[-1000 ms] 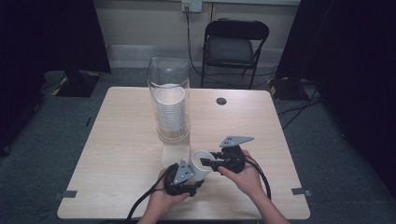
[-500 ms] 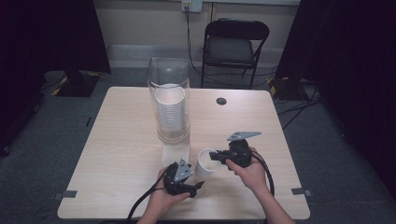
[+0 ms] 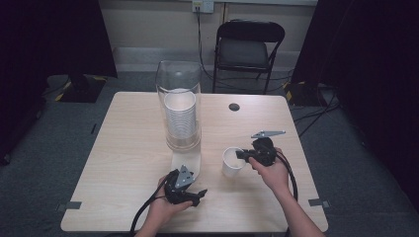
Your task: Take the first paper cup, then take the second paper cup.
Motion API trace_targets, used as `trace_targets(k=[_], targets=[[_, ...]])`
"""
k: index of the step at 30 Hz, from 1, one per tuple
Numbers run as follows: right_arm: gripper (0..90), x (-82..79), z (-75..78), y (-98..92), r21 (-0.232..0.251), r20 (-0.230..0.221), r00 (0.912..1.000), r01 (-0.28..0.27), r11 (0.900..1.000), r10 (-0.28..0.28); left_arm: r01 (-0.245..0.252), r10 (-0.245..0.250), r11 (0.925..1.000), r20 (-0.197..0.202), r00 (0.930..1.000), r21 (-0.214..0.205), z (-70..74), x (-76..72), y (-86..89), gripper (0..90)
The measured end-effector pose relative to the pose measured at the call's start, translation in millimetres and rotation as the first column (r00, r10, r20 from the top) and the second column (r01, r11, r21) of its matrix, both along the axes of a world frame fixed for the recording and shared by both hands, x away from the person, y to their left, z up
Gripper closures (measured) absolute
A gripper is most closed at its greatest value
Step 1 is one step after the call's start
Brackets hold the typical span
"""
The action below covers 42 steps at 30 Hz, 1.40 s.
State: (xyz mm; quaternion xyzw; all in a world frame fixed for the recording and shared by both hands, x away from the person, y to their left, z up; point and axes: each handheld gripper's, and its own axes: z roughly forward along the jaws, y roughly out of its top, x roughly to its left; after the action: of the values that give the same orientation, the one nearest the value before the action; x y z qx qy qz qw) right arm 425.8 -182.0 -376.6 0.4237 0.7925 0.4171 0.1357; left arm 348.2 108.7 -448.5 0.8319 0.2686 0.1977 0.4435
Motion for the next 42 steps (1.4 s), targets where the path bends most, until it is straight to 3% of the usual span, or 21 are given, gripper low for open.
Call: trace_targets(k=[6,10,17,20,25,27,30,33,36,42], targets=[[79.3,3.0,-5.4,-1.1,-0.026,-0.004,0.9999,0.014,0.9996,-0.014,-0.007,0.007,1.0000,-0.001,1.0000,0.005,1.4,0.4,4.9,23.9],[72.9,3.7,-5.9,-4.4,-0.005,-0.007,0.9995,0.031,0.9995,-0.031,-0.015,0.015,0.9999,-0.004,0.9999,-0.001,1.6,0.4,6.8,23.9],[48.9,-6.2,6.3,-18.1,0.061,0.085,0.9958,0.028,0.9977,-0.034,-0.023,0.023,0.9997,-0.008,0.9997,0.001,1.5,0.3,10.8,23.9],[36.0,-14.6,12.3,-28.7,0.089,0.134,0.9901,0.030,0.9956,-0.042,-0.031,0.032,0.9995,-0.006,0.9995,0.010,2.2,-0.1,13.1,23.9],[26.2,-30.9,18.1,-53.0,0.053,0.209,0.9762,0.047,0.9974,-0.058,-0.042,0.042,0.9991,-0.011,0.9990,0.003,3.8,0.0,18.0,23.5],[24.7,-37.0,15.7,-63.6,0.063,0.223,0.9716,0.066,0.9959,-0.078,-0.042,0.042,0.9991,-0.012,0.9990,-0.007,4.0,1.2,21.3,23.3],[16.7,-46.2,5.8,-77.5,0.022,0.259,0.9588,0.116,0.9930,-0.118,-0.068,0.068,0.9974,-0.016,0.9976,-0.022,4.1,1.5,26.3,21.7],[14.8,-53.4,-13.0,-90.4,-0.003,0.263,0.9587,0.113,0.9936,-0.108,-0.083,0.082,0.9962,-0.028,0.9962,-0.028,3.6,2.7,30.2,21.4],[14.9,-57.5,-35.0,-96.3,-0.029,0.236,0.9652,0.124,0.9919,-0.114,-0.097,0.096,0.9945,-0.032,0.9949,-0.039,3.8,4.6,33.5,21.2],[15.0,-57.2,-76.1,-89.0,-0.154,0.143,0.9867,0.099,0.9832,-0.077,-0.130,0.127,0.9897,-0.043,0.9909,-0.060,5.9,8.7,40.1,21.0]])
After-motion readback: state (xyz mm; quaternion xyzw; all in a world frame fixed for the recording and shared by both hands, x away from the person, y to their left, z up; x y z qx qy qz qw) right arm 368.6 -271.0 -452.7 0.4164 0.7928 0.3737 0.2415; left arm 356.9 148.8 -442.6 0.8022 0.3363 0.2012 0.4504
